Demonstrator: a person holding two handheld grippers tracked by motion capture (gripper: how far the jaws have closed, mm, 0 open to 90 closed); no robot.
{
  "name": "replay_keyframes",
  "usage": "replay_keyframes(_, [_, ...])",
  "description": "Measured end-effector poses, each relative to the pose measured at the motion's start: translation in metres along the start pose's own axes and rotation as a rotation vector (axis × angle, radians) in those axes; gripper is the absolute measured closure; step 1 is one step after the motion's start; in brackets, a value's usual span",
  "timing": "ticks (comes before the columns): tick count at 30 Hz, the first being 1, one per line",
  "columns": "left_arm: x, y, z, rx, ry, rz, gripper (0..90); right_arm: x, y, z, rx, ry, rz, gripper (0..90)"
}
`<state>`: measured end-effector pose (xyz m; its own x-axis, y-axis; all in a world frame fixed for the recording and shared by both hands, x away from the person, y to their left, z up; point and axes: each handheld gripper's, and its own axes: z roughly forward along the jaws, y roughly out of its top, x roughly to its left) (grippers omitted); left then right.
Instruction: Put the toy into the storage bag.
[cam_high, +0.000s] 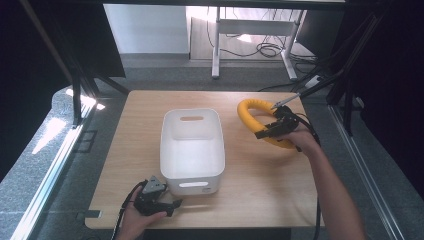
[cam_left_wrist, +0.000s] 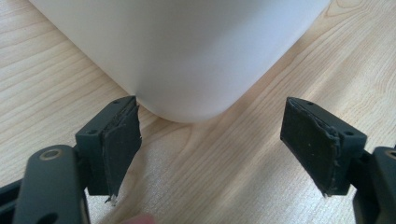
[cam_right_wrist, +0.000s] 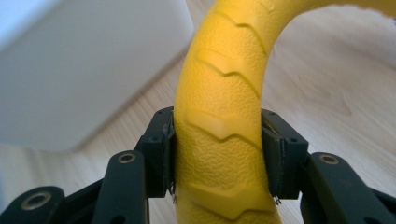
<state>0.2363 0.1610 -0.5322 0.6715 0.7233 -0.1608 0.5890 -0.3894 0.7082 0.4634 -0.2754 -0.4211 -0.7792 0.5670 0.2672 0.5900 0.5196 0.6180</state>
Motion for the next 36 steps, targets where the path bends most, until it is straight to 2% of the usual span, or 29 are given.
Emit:
replay_keyframes(1, [0.0,0.0,0.0,0.0,0.0,0.0,20.4,0.0,0.0,0.0,0.0,0.0,0.0,52.0])
replay_keyframes(2, [0.0,0.0,0.0,0.0,0.0,0.001,20.4,0.0,0.002,-0.007,-0.035,0.019,0.017,52.0])
replay_keyframes(4, [0.0,0.0,0.0,0.0,0.001,0.001,20.4,0.0,0.002,-0.01,-0.048,0.032,0.024,52.0])
replay_keyframes(8, [0.0,0.0,0.0,0.001,0.002,0.001,20.4,-0.002,0.002,-0.021,-0.121,0.084,0.05,52.1])
replay_keyframes(13, [-0.001,0.0,0.0,0.001,0.004,0.002,20.4,-0.001,0.002,-0.027,-0.157,0.099,0.058,52.1])
replay_keyframes(16, [-0.001,0.0,0.0,0.001,0.006,0.002,20.4,-0.001,0.001,-0.035,-0.207,0.124,0.072,52.2])
replay_keyframes(28, [-0.001,0.0,0.0,0.001,0.009,0.002,20.4,0.006,-0.001,-0.051,-0.291,0.129,0.063,52.4])
replay_keyframes(36, [-0.001,0.0,0.0,0.0,0.008,0.004,20.4,0.018,0.003,-0.061,-0.341,0.139,0.034,52.4])
